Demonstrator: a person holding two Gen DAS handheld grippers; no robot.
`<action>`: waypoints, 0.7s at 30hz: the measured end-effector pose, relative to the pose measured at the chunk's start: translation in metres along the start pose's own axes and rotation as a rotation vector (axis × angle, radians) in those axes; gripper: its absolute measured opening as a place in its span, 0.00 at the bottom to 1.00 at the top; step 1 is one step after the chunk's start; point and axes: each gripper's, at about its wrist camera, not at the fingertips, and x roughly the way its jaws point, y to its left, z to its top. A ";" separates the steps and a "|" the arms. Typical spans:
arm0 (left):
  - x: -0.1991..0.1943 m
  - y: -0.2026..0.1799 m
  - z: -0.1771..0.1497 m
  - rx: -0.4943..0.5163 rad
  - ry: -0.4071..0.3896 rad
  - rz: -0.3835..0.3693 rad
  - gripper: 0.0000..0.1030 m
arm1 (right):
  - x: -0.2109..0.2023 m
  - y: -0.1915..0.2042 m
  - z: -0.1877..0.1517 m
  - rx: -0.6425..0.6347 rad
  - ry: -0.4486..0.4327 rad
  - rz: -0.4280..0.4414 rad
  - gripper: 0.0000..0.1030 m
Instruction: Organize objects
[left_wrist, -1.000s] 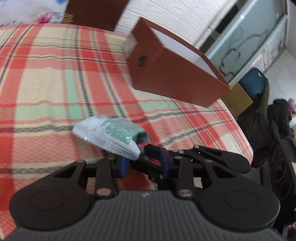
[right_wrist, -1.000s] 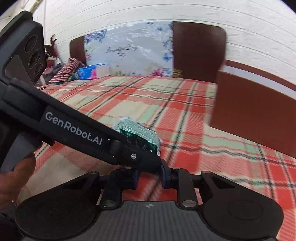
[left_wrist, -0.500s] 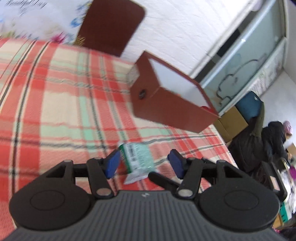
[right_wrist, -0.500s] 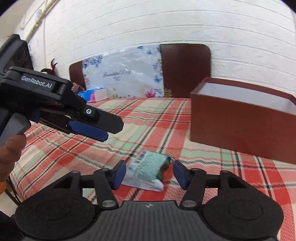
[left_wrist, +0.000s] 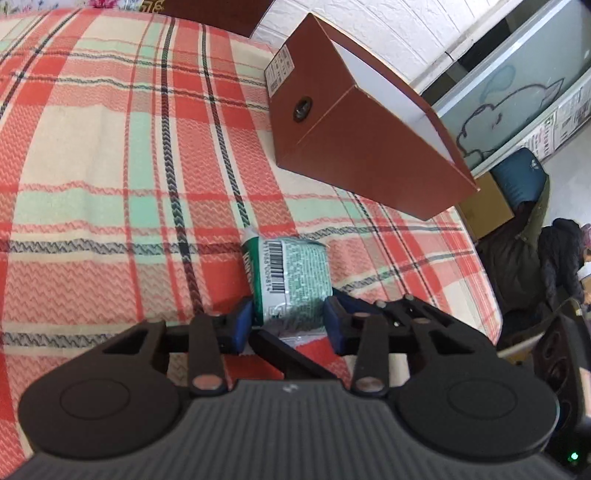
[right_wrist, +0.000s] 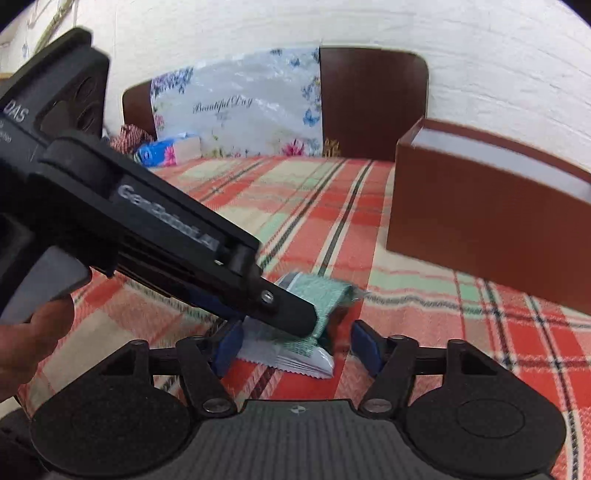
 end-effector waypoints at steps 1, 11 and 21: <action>0.000 -0.003 0.001 0.010 0.001 0.004 0.41 | -0.001 0.000 -0.001 -0.003 -0.002 0.000 0.48; 0.031 -0.064 0.015 0.125 0.045 -0.054 0.41 | -0.035 -0.026 -0.010 0.048 -0.081 -0.128 0.43; 0.091 -0.140 0.011 0.265 0.137 -0.107 0.41 | -0.076 -0.084 -0.038 0.166 -0.075 -0.274 0.43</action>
